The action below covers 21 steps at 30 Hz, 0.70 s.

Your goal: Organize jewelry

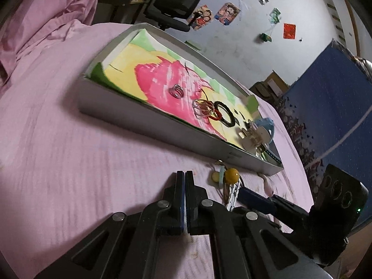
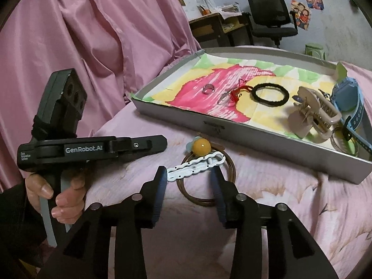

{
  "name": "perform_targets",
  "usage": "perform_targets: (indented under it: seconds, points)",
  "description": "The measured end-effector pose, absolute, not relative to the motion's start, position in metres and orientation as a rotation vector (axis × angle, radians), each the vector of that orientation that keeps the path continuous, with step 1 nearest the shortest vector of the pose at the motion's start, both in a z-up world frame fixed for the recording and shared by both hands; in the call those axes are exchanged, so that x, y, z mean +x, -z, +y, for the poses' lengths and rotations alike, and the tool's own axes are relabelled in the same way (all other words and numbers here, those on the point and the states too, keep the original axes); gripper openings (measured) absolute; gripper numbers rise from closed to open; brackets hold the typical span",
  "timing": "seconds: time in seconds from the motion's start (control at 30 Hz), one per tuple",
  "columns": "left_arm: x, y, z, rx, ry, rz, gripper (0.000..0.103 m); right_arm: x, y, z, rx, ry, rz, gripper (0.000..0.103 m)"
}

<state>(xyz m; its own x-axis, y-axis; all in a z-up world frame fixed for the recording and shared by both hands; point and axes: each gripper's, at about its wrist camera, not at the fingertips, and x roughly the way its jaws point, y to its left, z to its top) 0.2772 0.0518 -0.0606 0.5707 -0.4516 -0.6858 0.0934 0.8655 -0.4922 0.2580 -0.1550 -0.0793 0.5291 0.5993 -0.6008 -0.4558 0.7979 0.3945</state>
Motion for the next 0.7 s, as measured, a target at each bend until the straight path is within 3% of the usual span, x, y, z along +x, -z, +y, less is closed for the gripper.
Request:
perform_targets:
  seconds: [0.33, 0.4, 0.53, 0.57, 0.7]
  points:
    - [0.277, 0.063, 0.057, -0.46, 0.331, 0.904, 0.001, 0.272, 0.086, -0.147, 0.24, -0.553, 0.84, 0.035]
    - [0.277, 0.063, 0.057, -0.46, 0.334, 0.905, 0.001, 0.273, 0.087, -0.147, 0.244, -0.528, 0.84, 0.026]
    - [0.278, 0.062, 0.053, -0.449, 0.359, 0.906, 0.002, 0.269, 0.09, -0.158, 0.304, -0.533, 0.834, 0.019]
    - [0.278, 0.062, 0.051, -0.444, 0.368, 0.907, 0.002, 0.268, 0.09, -0.16, 0.312, -0.529, 0.83, 0.01]
    - [0.278, 0.058, 0.041, -0.423, 0.418, 0.908, 0.008, 0.262, 0.09, -0.17, 0.343, -0.519, 0.818, 0.006]
